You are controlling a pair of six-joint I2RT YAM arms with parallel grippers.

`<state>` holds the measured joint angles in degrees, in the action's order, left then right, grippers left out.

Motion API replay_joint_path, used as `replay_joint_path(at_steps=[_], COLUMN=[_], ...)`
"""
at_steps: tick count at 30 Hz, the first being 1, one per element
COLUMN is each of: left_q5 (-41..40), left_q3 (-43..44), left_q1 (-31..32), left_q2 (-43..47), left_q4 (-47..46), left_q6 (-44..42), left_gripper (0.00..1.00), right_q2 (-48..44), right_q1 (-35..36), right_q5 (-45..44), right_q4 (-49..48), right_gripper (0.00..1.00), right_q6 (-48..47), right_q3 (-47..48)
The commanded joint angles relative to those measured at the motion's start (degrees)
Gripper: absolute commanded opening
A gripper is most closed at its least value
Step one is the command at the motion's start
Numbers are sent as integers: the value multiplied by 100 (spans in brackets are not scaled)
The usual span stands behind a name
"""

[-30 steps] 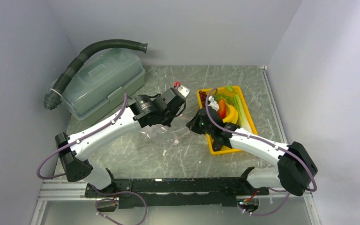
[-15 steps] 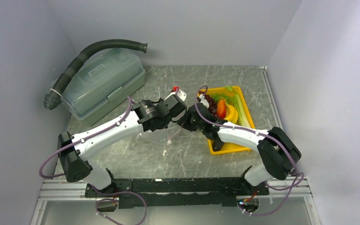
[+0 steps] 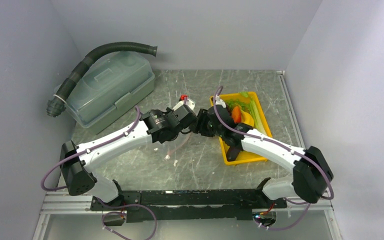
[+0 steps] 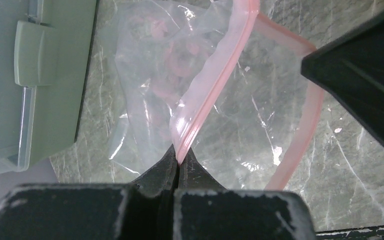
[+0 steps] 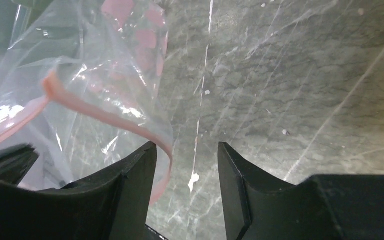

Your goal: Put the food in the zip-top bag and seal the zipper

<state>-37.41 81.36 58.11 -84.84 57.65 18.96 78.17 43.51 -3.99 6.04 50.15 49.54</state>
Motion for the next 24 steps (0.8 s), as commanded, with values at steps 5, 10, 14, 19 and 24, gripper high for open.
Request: replay_joint_path(at_steps=[5, 10, 14, 19, 24], left_q5=[-130, -73, -22, 51, 131], left_q3=[-131, -148, -129, -104, -105], left_q1=[34, 38, 35, 36, 34], left_q2=[247, 266, 298, 362, 402], left_q4=[-222, -299, -275, -231, -217], left_q6=[102, 40, 38, 37, 3], left_gripper=[0, 0, 0, 0, 0], right_q2=[-1184, -1503, -1593, -1625, -1518], right_q1=[-42, -106, -219, -487, -991], right_q5=[-510, -1089, -1475, -1877, -2142], right_q4=[1459, 2386, 3044, 3627, 4060], right_gripper=[58, 63, 66, 69, 70], right_q6=[-865, -1141, -1373, -1604, -1855], right_q3=[391, 730, 1038, 1376, 1669])
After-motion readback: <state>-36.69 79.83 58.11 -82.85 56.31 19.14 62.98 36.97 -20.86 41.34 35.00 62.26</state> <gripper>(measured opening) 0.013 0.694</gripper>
